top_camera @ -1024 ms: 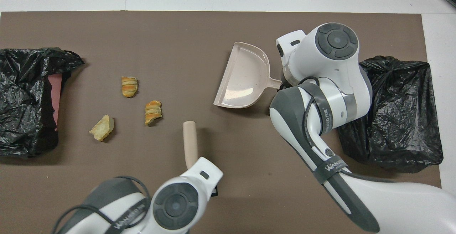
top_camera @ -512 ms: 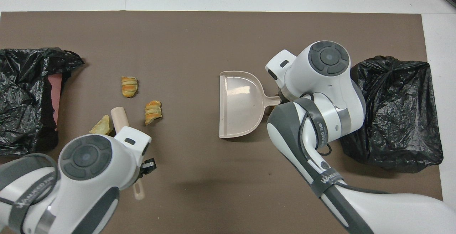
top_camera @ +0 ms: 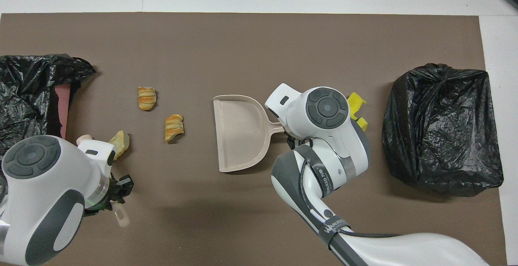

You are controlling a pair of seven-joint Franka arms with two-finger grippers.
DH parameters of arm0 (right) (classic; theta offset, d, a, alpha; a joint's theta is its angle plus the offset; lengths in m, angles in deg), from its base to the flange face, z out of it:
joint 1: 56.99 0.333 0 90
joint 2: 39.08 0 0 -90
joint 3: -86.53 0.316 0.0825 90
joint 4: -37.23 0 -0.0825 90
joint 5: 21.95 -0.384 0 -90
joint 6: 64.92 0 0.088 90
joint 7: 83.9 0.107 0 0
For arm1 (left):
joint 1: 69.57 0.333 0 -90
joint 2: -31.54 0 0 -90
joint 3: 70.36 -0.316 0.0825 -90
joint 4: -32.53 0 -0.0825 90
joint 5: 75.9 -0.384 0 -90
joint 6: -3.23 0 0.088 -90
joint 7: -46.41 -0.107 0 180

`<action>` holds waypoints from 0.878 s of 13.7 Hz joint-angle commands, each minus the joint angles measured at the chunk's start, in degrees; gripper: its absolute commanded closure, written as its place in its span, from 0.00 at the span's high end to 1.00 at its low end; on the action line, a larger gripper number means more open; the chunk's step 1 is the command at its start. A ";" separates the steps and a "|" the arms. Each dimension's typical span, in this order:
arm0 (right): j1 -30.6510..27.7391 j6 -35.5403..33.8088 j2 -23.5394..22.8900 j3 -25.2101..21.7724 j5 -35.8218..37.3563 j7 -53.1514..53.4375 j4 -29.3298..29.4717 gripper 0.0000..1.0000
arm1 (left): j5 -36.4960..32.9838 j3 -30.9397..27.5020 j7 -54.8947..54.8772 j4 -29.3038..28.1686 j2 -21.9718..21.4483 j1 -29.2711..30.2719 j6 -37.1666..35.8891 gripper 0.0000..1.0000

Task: Sweep and dump trash in bin
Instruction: 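Sweep the bread chunks into the dustpan with the left gripper's brush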

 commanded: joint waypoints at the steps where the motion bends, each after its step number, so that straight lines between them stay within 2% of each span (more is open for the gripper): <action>1: -0.05 1.04 0.51 0.12 -0.17 0.07 -1.61 0.00 | -0.71 0.83 2.28 -5.35 -4.17 2.14 -2.28 0.00; 3: -0.05 1.04 0.51 0.12 -0.09 0.07 -1.61 0.00 | -0.71 0.92 4.92 -8.42 -3.48 1.44 -0.71 0.00; 5: -0.05 1.12 0.25 0.12 -0.09 0.33 -1.61 0.00 | -0.10 0.92 5.46 -8.96 -2.95 1.43 3.05 0.00; 6: 0.04 1.47 -0.10 0.12 -0.09 1.12 -1.52 0.00 | 0.52 1.01 7.03 -8.87 -1.12 1.43 6.12 0.00; 8: 0.65 2.88 -0.80 0.12 0.00 2.87 -1.26 0.00 | 2.09 1.01 8.01 -8.00 2.32 0.99 10.44 0.00; 12: 2.23 3.59 -1.60 0.12 0.00 11.66 -0.99 0.00 | 6.50 1.09 7.48 -2.73 7.59 0.90 16.50 0.00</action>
